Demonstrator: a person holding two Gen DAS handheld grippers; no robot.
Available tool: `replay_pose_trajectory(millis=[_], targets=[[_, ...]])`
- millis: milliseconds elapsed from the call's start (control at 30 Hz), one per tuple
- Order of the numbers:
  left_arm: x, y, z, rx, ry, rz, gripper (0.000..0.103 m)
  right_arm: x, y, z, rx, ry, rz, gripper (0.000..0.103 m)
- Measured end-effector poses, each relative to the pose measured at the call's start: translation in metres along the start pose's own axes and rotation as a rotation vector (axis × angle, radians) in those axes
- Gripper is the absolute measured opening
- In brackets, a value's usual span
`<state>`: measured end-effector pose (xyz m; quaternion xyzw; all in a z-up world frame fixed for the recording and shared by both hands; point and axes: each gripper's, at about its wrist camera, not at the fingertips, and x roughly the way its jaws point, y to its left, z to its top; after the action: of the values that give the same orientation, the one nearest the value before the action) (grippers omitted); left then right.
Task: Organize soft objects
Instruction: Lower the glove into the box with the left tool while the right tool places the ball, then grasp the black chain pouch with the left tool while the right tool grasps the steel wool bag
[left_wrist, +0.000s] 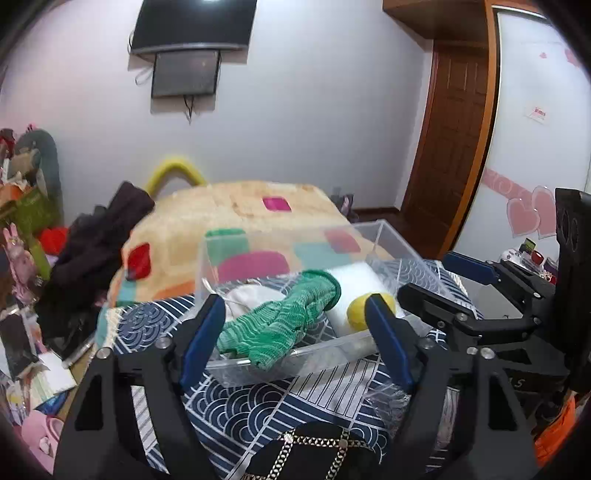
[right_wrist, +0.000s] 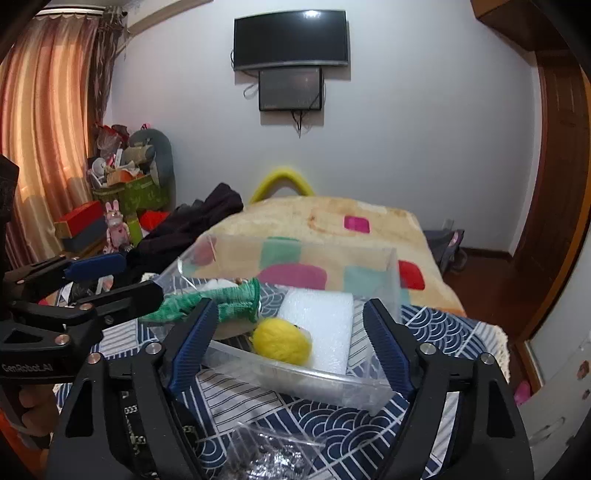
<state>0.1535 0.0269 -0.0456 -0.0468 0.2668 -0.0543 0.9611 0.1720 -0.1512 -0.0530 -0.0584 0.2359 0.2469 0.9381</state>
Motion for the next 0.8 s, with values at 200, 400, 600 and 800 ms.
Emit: replay_pose_trajectory(millis=[200,400,600,800], targets=[[-0.037,-0.003,-0.001,0.010,-0.072,0.024,0.098,-0.022,0.004,0.000,-0.015,-0.045,-0.008,0.083],[-0.052,-0.001,-0.015,0.004,-0.065,0.027,0.101,-0.030,0.005,-0.013,-0.009,-0.036,-0.012,0.085],[-0.044,0.006,-0.039,-0.020,0.001,0.044,0.101,-0.023,0.010,-0.036,-0.002,0.030,-0.010,0.086],[-0.028,0.009,-0.069,-0.038,0.084,0.044,0.101,-0.015,0.008,-0.063,0.034,0.111,0.004,0.086]])
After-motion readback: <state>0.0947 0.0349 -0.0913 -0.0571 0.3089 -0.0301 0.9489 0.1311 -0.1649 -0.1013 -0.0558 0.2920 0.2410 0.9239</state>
